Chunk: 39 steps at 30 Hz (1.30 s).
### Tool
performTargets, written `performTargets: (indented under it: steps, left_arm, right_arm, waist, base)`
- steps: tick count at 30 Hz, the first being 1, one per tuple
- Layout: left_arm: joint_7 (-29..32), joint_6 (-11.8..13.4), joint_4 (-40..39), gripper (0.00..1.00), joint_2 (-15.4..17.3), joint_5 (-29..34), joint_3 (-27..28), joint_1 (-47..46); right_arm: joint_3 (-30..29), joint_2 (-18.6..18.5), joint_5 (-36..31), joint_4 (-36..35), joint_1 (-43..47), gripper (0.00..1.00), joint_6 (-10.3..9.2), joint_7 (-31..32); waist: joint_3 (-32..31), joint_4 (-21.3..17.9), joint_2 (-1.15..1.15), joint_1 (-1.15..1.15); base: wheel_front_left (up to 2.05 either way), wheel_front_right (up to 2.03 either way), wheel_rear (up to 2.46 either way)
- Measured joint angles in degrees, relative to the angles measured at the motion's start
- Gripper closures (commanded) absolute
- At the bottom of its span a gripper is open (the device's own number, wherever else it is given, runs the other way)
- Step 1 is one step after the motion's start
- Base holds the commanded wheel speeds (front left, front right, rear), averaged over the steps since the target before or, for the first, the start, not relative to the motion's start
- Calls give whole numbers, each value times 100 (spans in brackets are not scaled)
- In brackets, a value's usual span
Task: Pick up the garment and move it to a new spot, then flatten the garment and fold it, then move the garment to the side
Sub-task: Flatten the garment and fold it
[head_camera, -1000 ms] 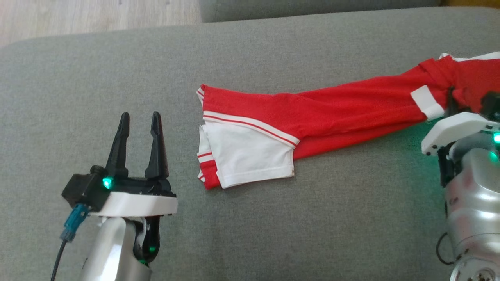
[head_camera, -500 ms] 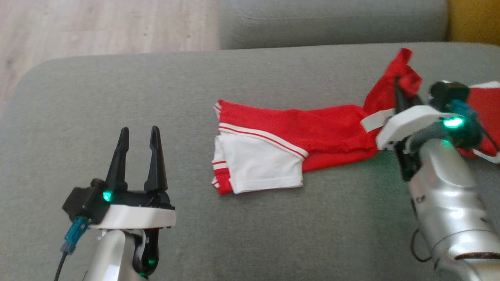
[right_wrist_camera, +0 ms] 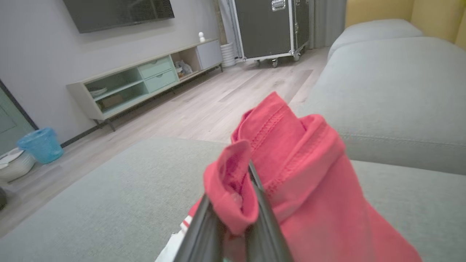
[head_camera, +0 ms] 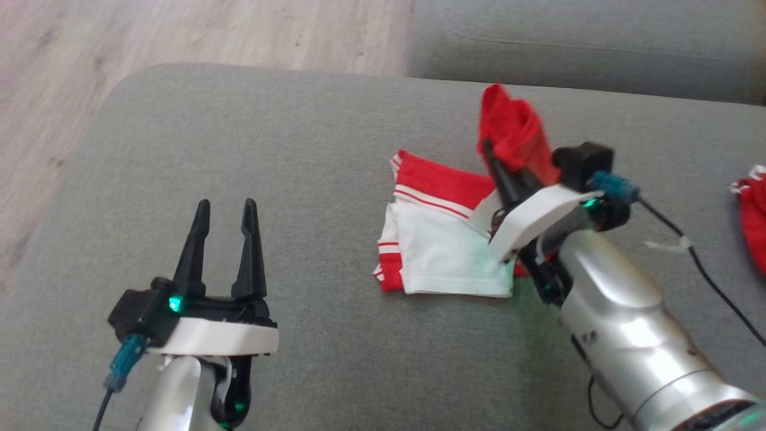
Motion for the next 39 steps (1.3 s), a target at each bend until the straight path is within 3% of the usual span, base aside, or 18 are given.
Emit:
performTargets:
  steps: [10,22,23,24,28,33,36,39]
  left_arm:
    - [0,0,24,0,0,-68,-164,-21]
    - [0,0,59,0,0,-104,-207,-24]
    - [0,1,69,0,0,-103,-205,-24]
    - [0,1,81,0,0,-102,-205,-24]
    - [0,1,130,0,0,-99,-194,-24]
    - [0,1,132,0,0,-89,-136,-24]
    - [0,1,107,0,0,-34,-29,-23]
    - [0,1,53,0,1,-33,55,-20]
  right_arm:
    - [956,0,603,86,175,100,0,-2]
    - [1719,-1,1413,5,263,100,0,-32]
    - [1792,-2,1510,-29,283,5,0,-33]
    - [1901,-5,1624,-66,303,0,0,-22]
    - [2295,-2,1989,-390,307,0,0,-25]
    - [2357,2,2254,-563,226,0,0,-91]
    - [2142,2,2247,-642,-15,0,0,-135]
    - [1474,4,1828,-795,-280,0,0,-138]
  waist:
    - [172,364,0,1]
    - [220,479,0,0]
    - [222,475,0,0]
    - [221,468,0,0]
    - [191,373,0,0]
    - [131,186,0,0]
    - [77,-10,0,0]
    - [3,-236,0,0]
  base:
    - [0,0,0]
    - [0,0,0]
    - [0,0,0]
    - [0,0,0]
    - [0,0,0]
    - [0,0,0]
    - [0,0,0]
    - [0,0,0]
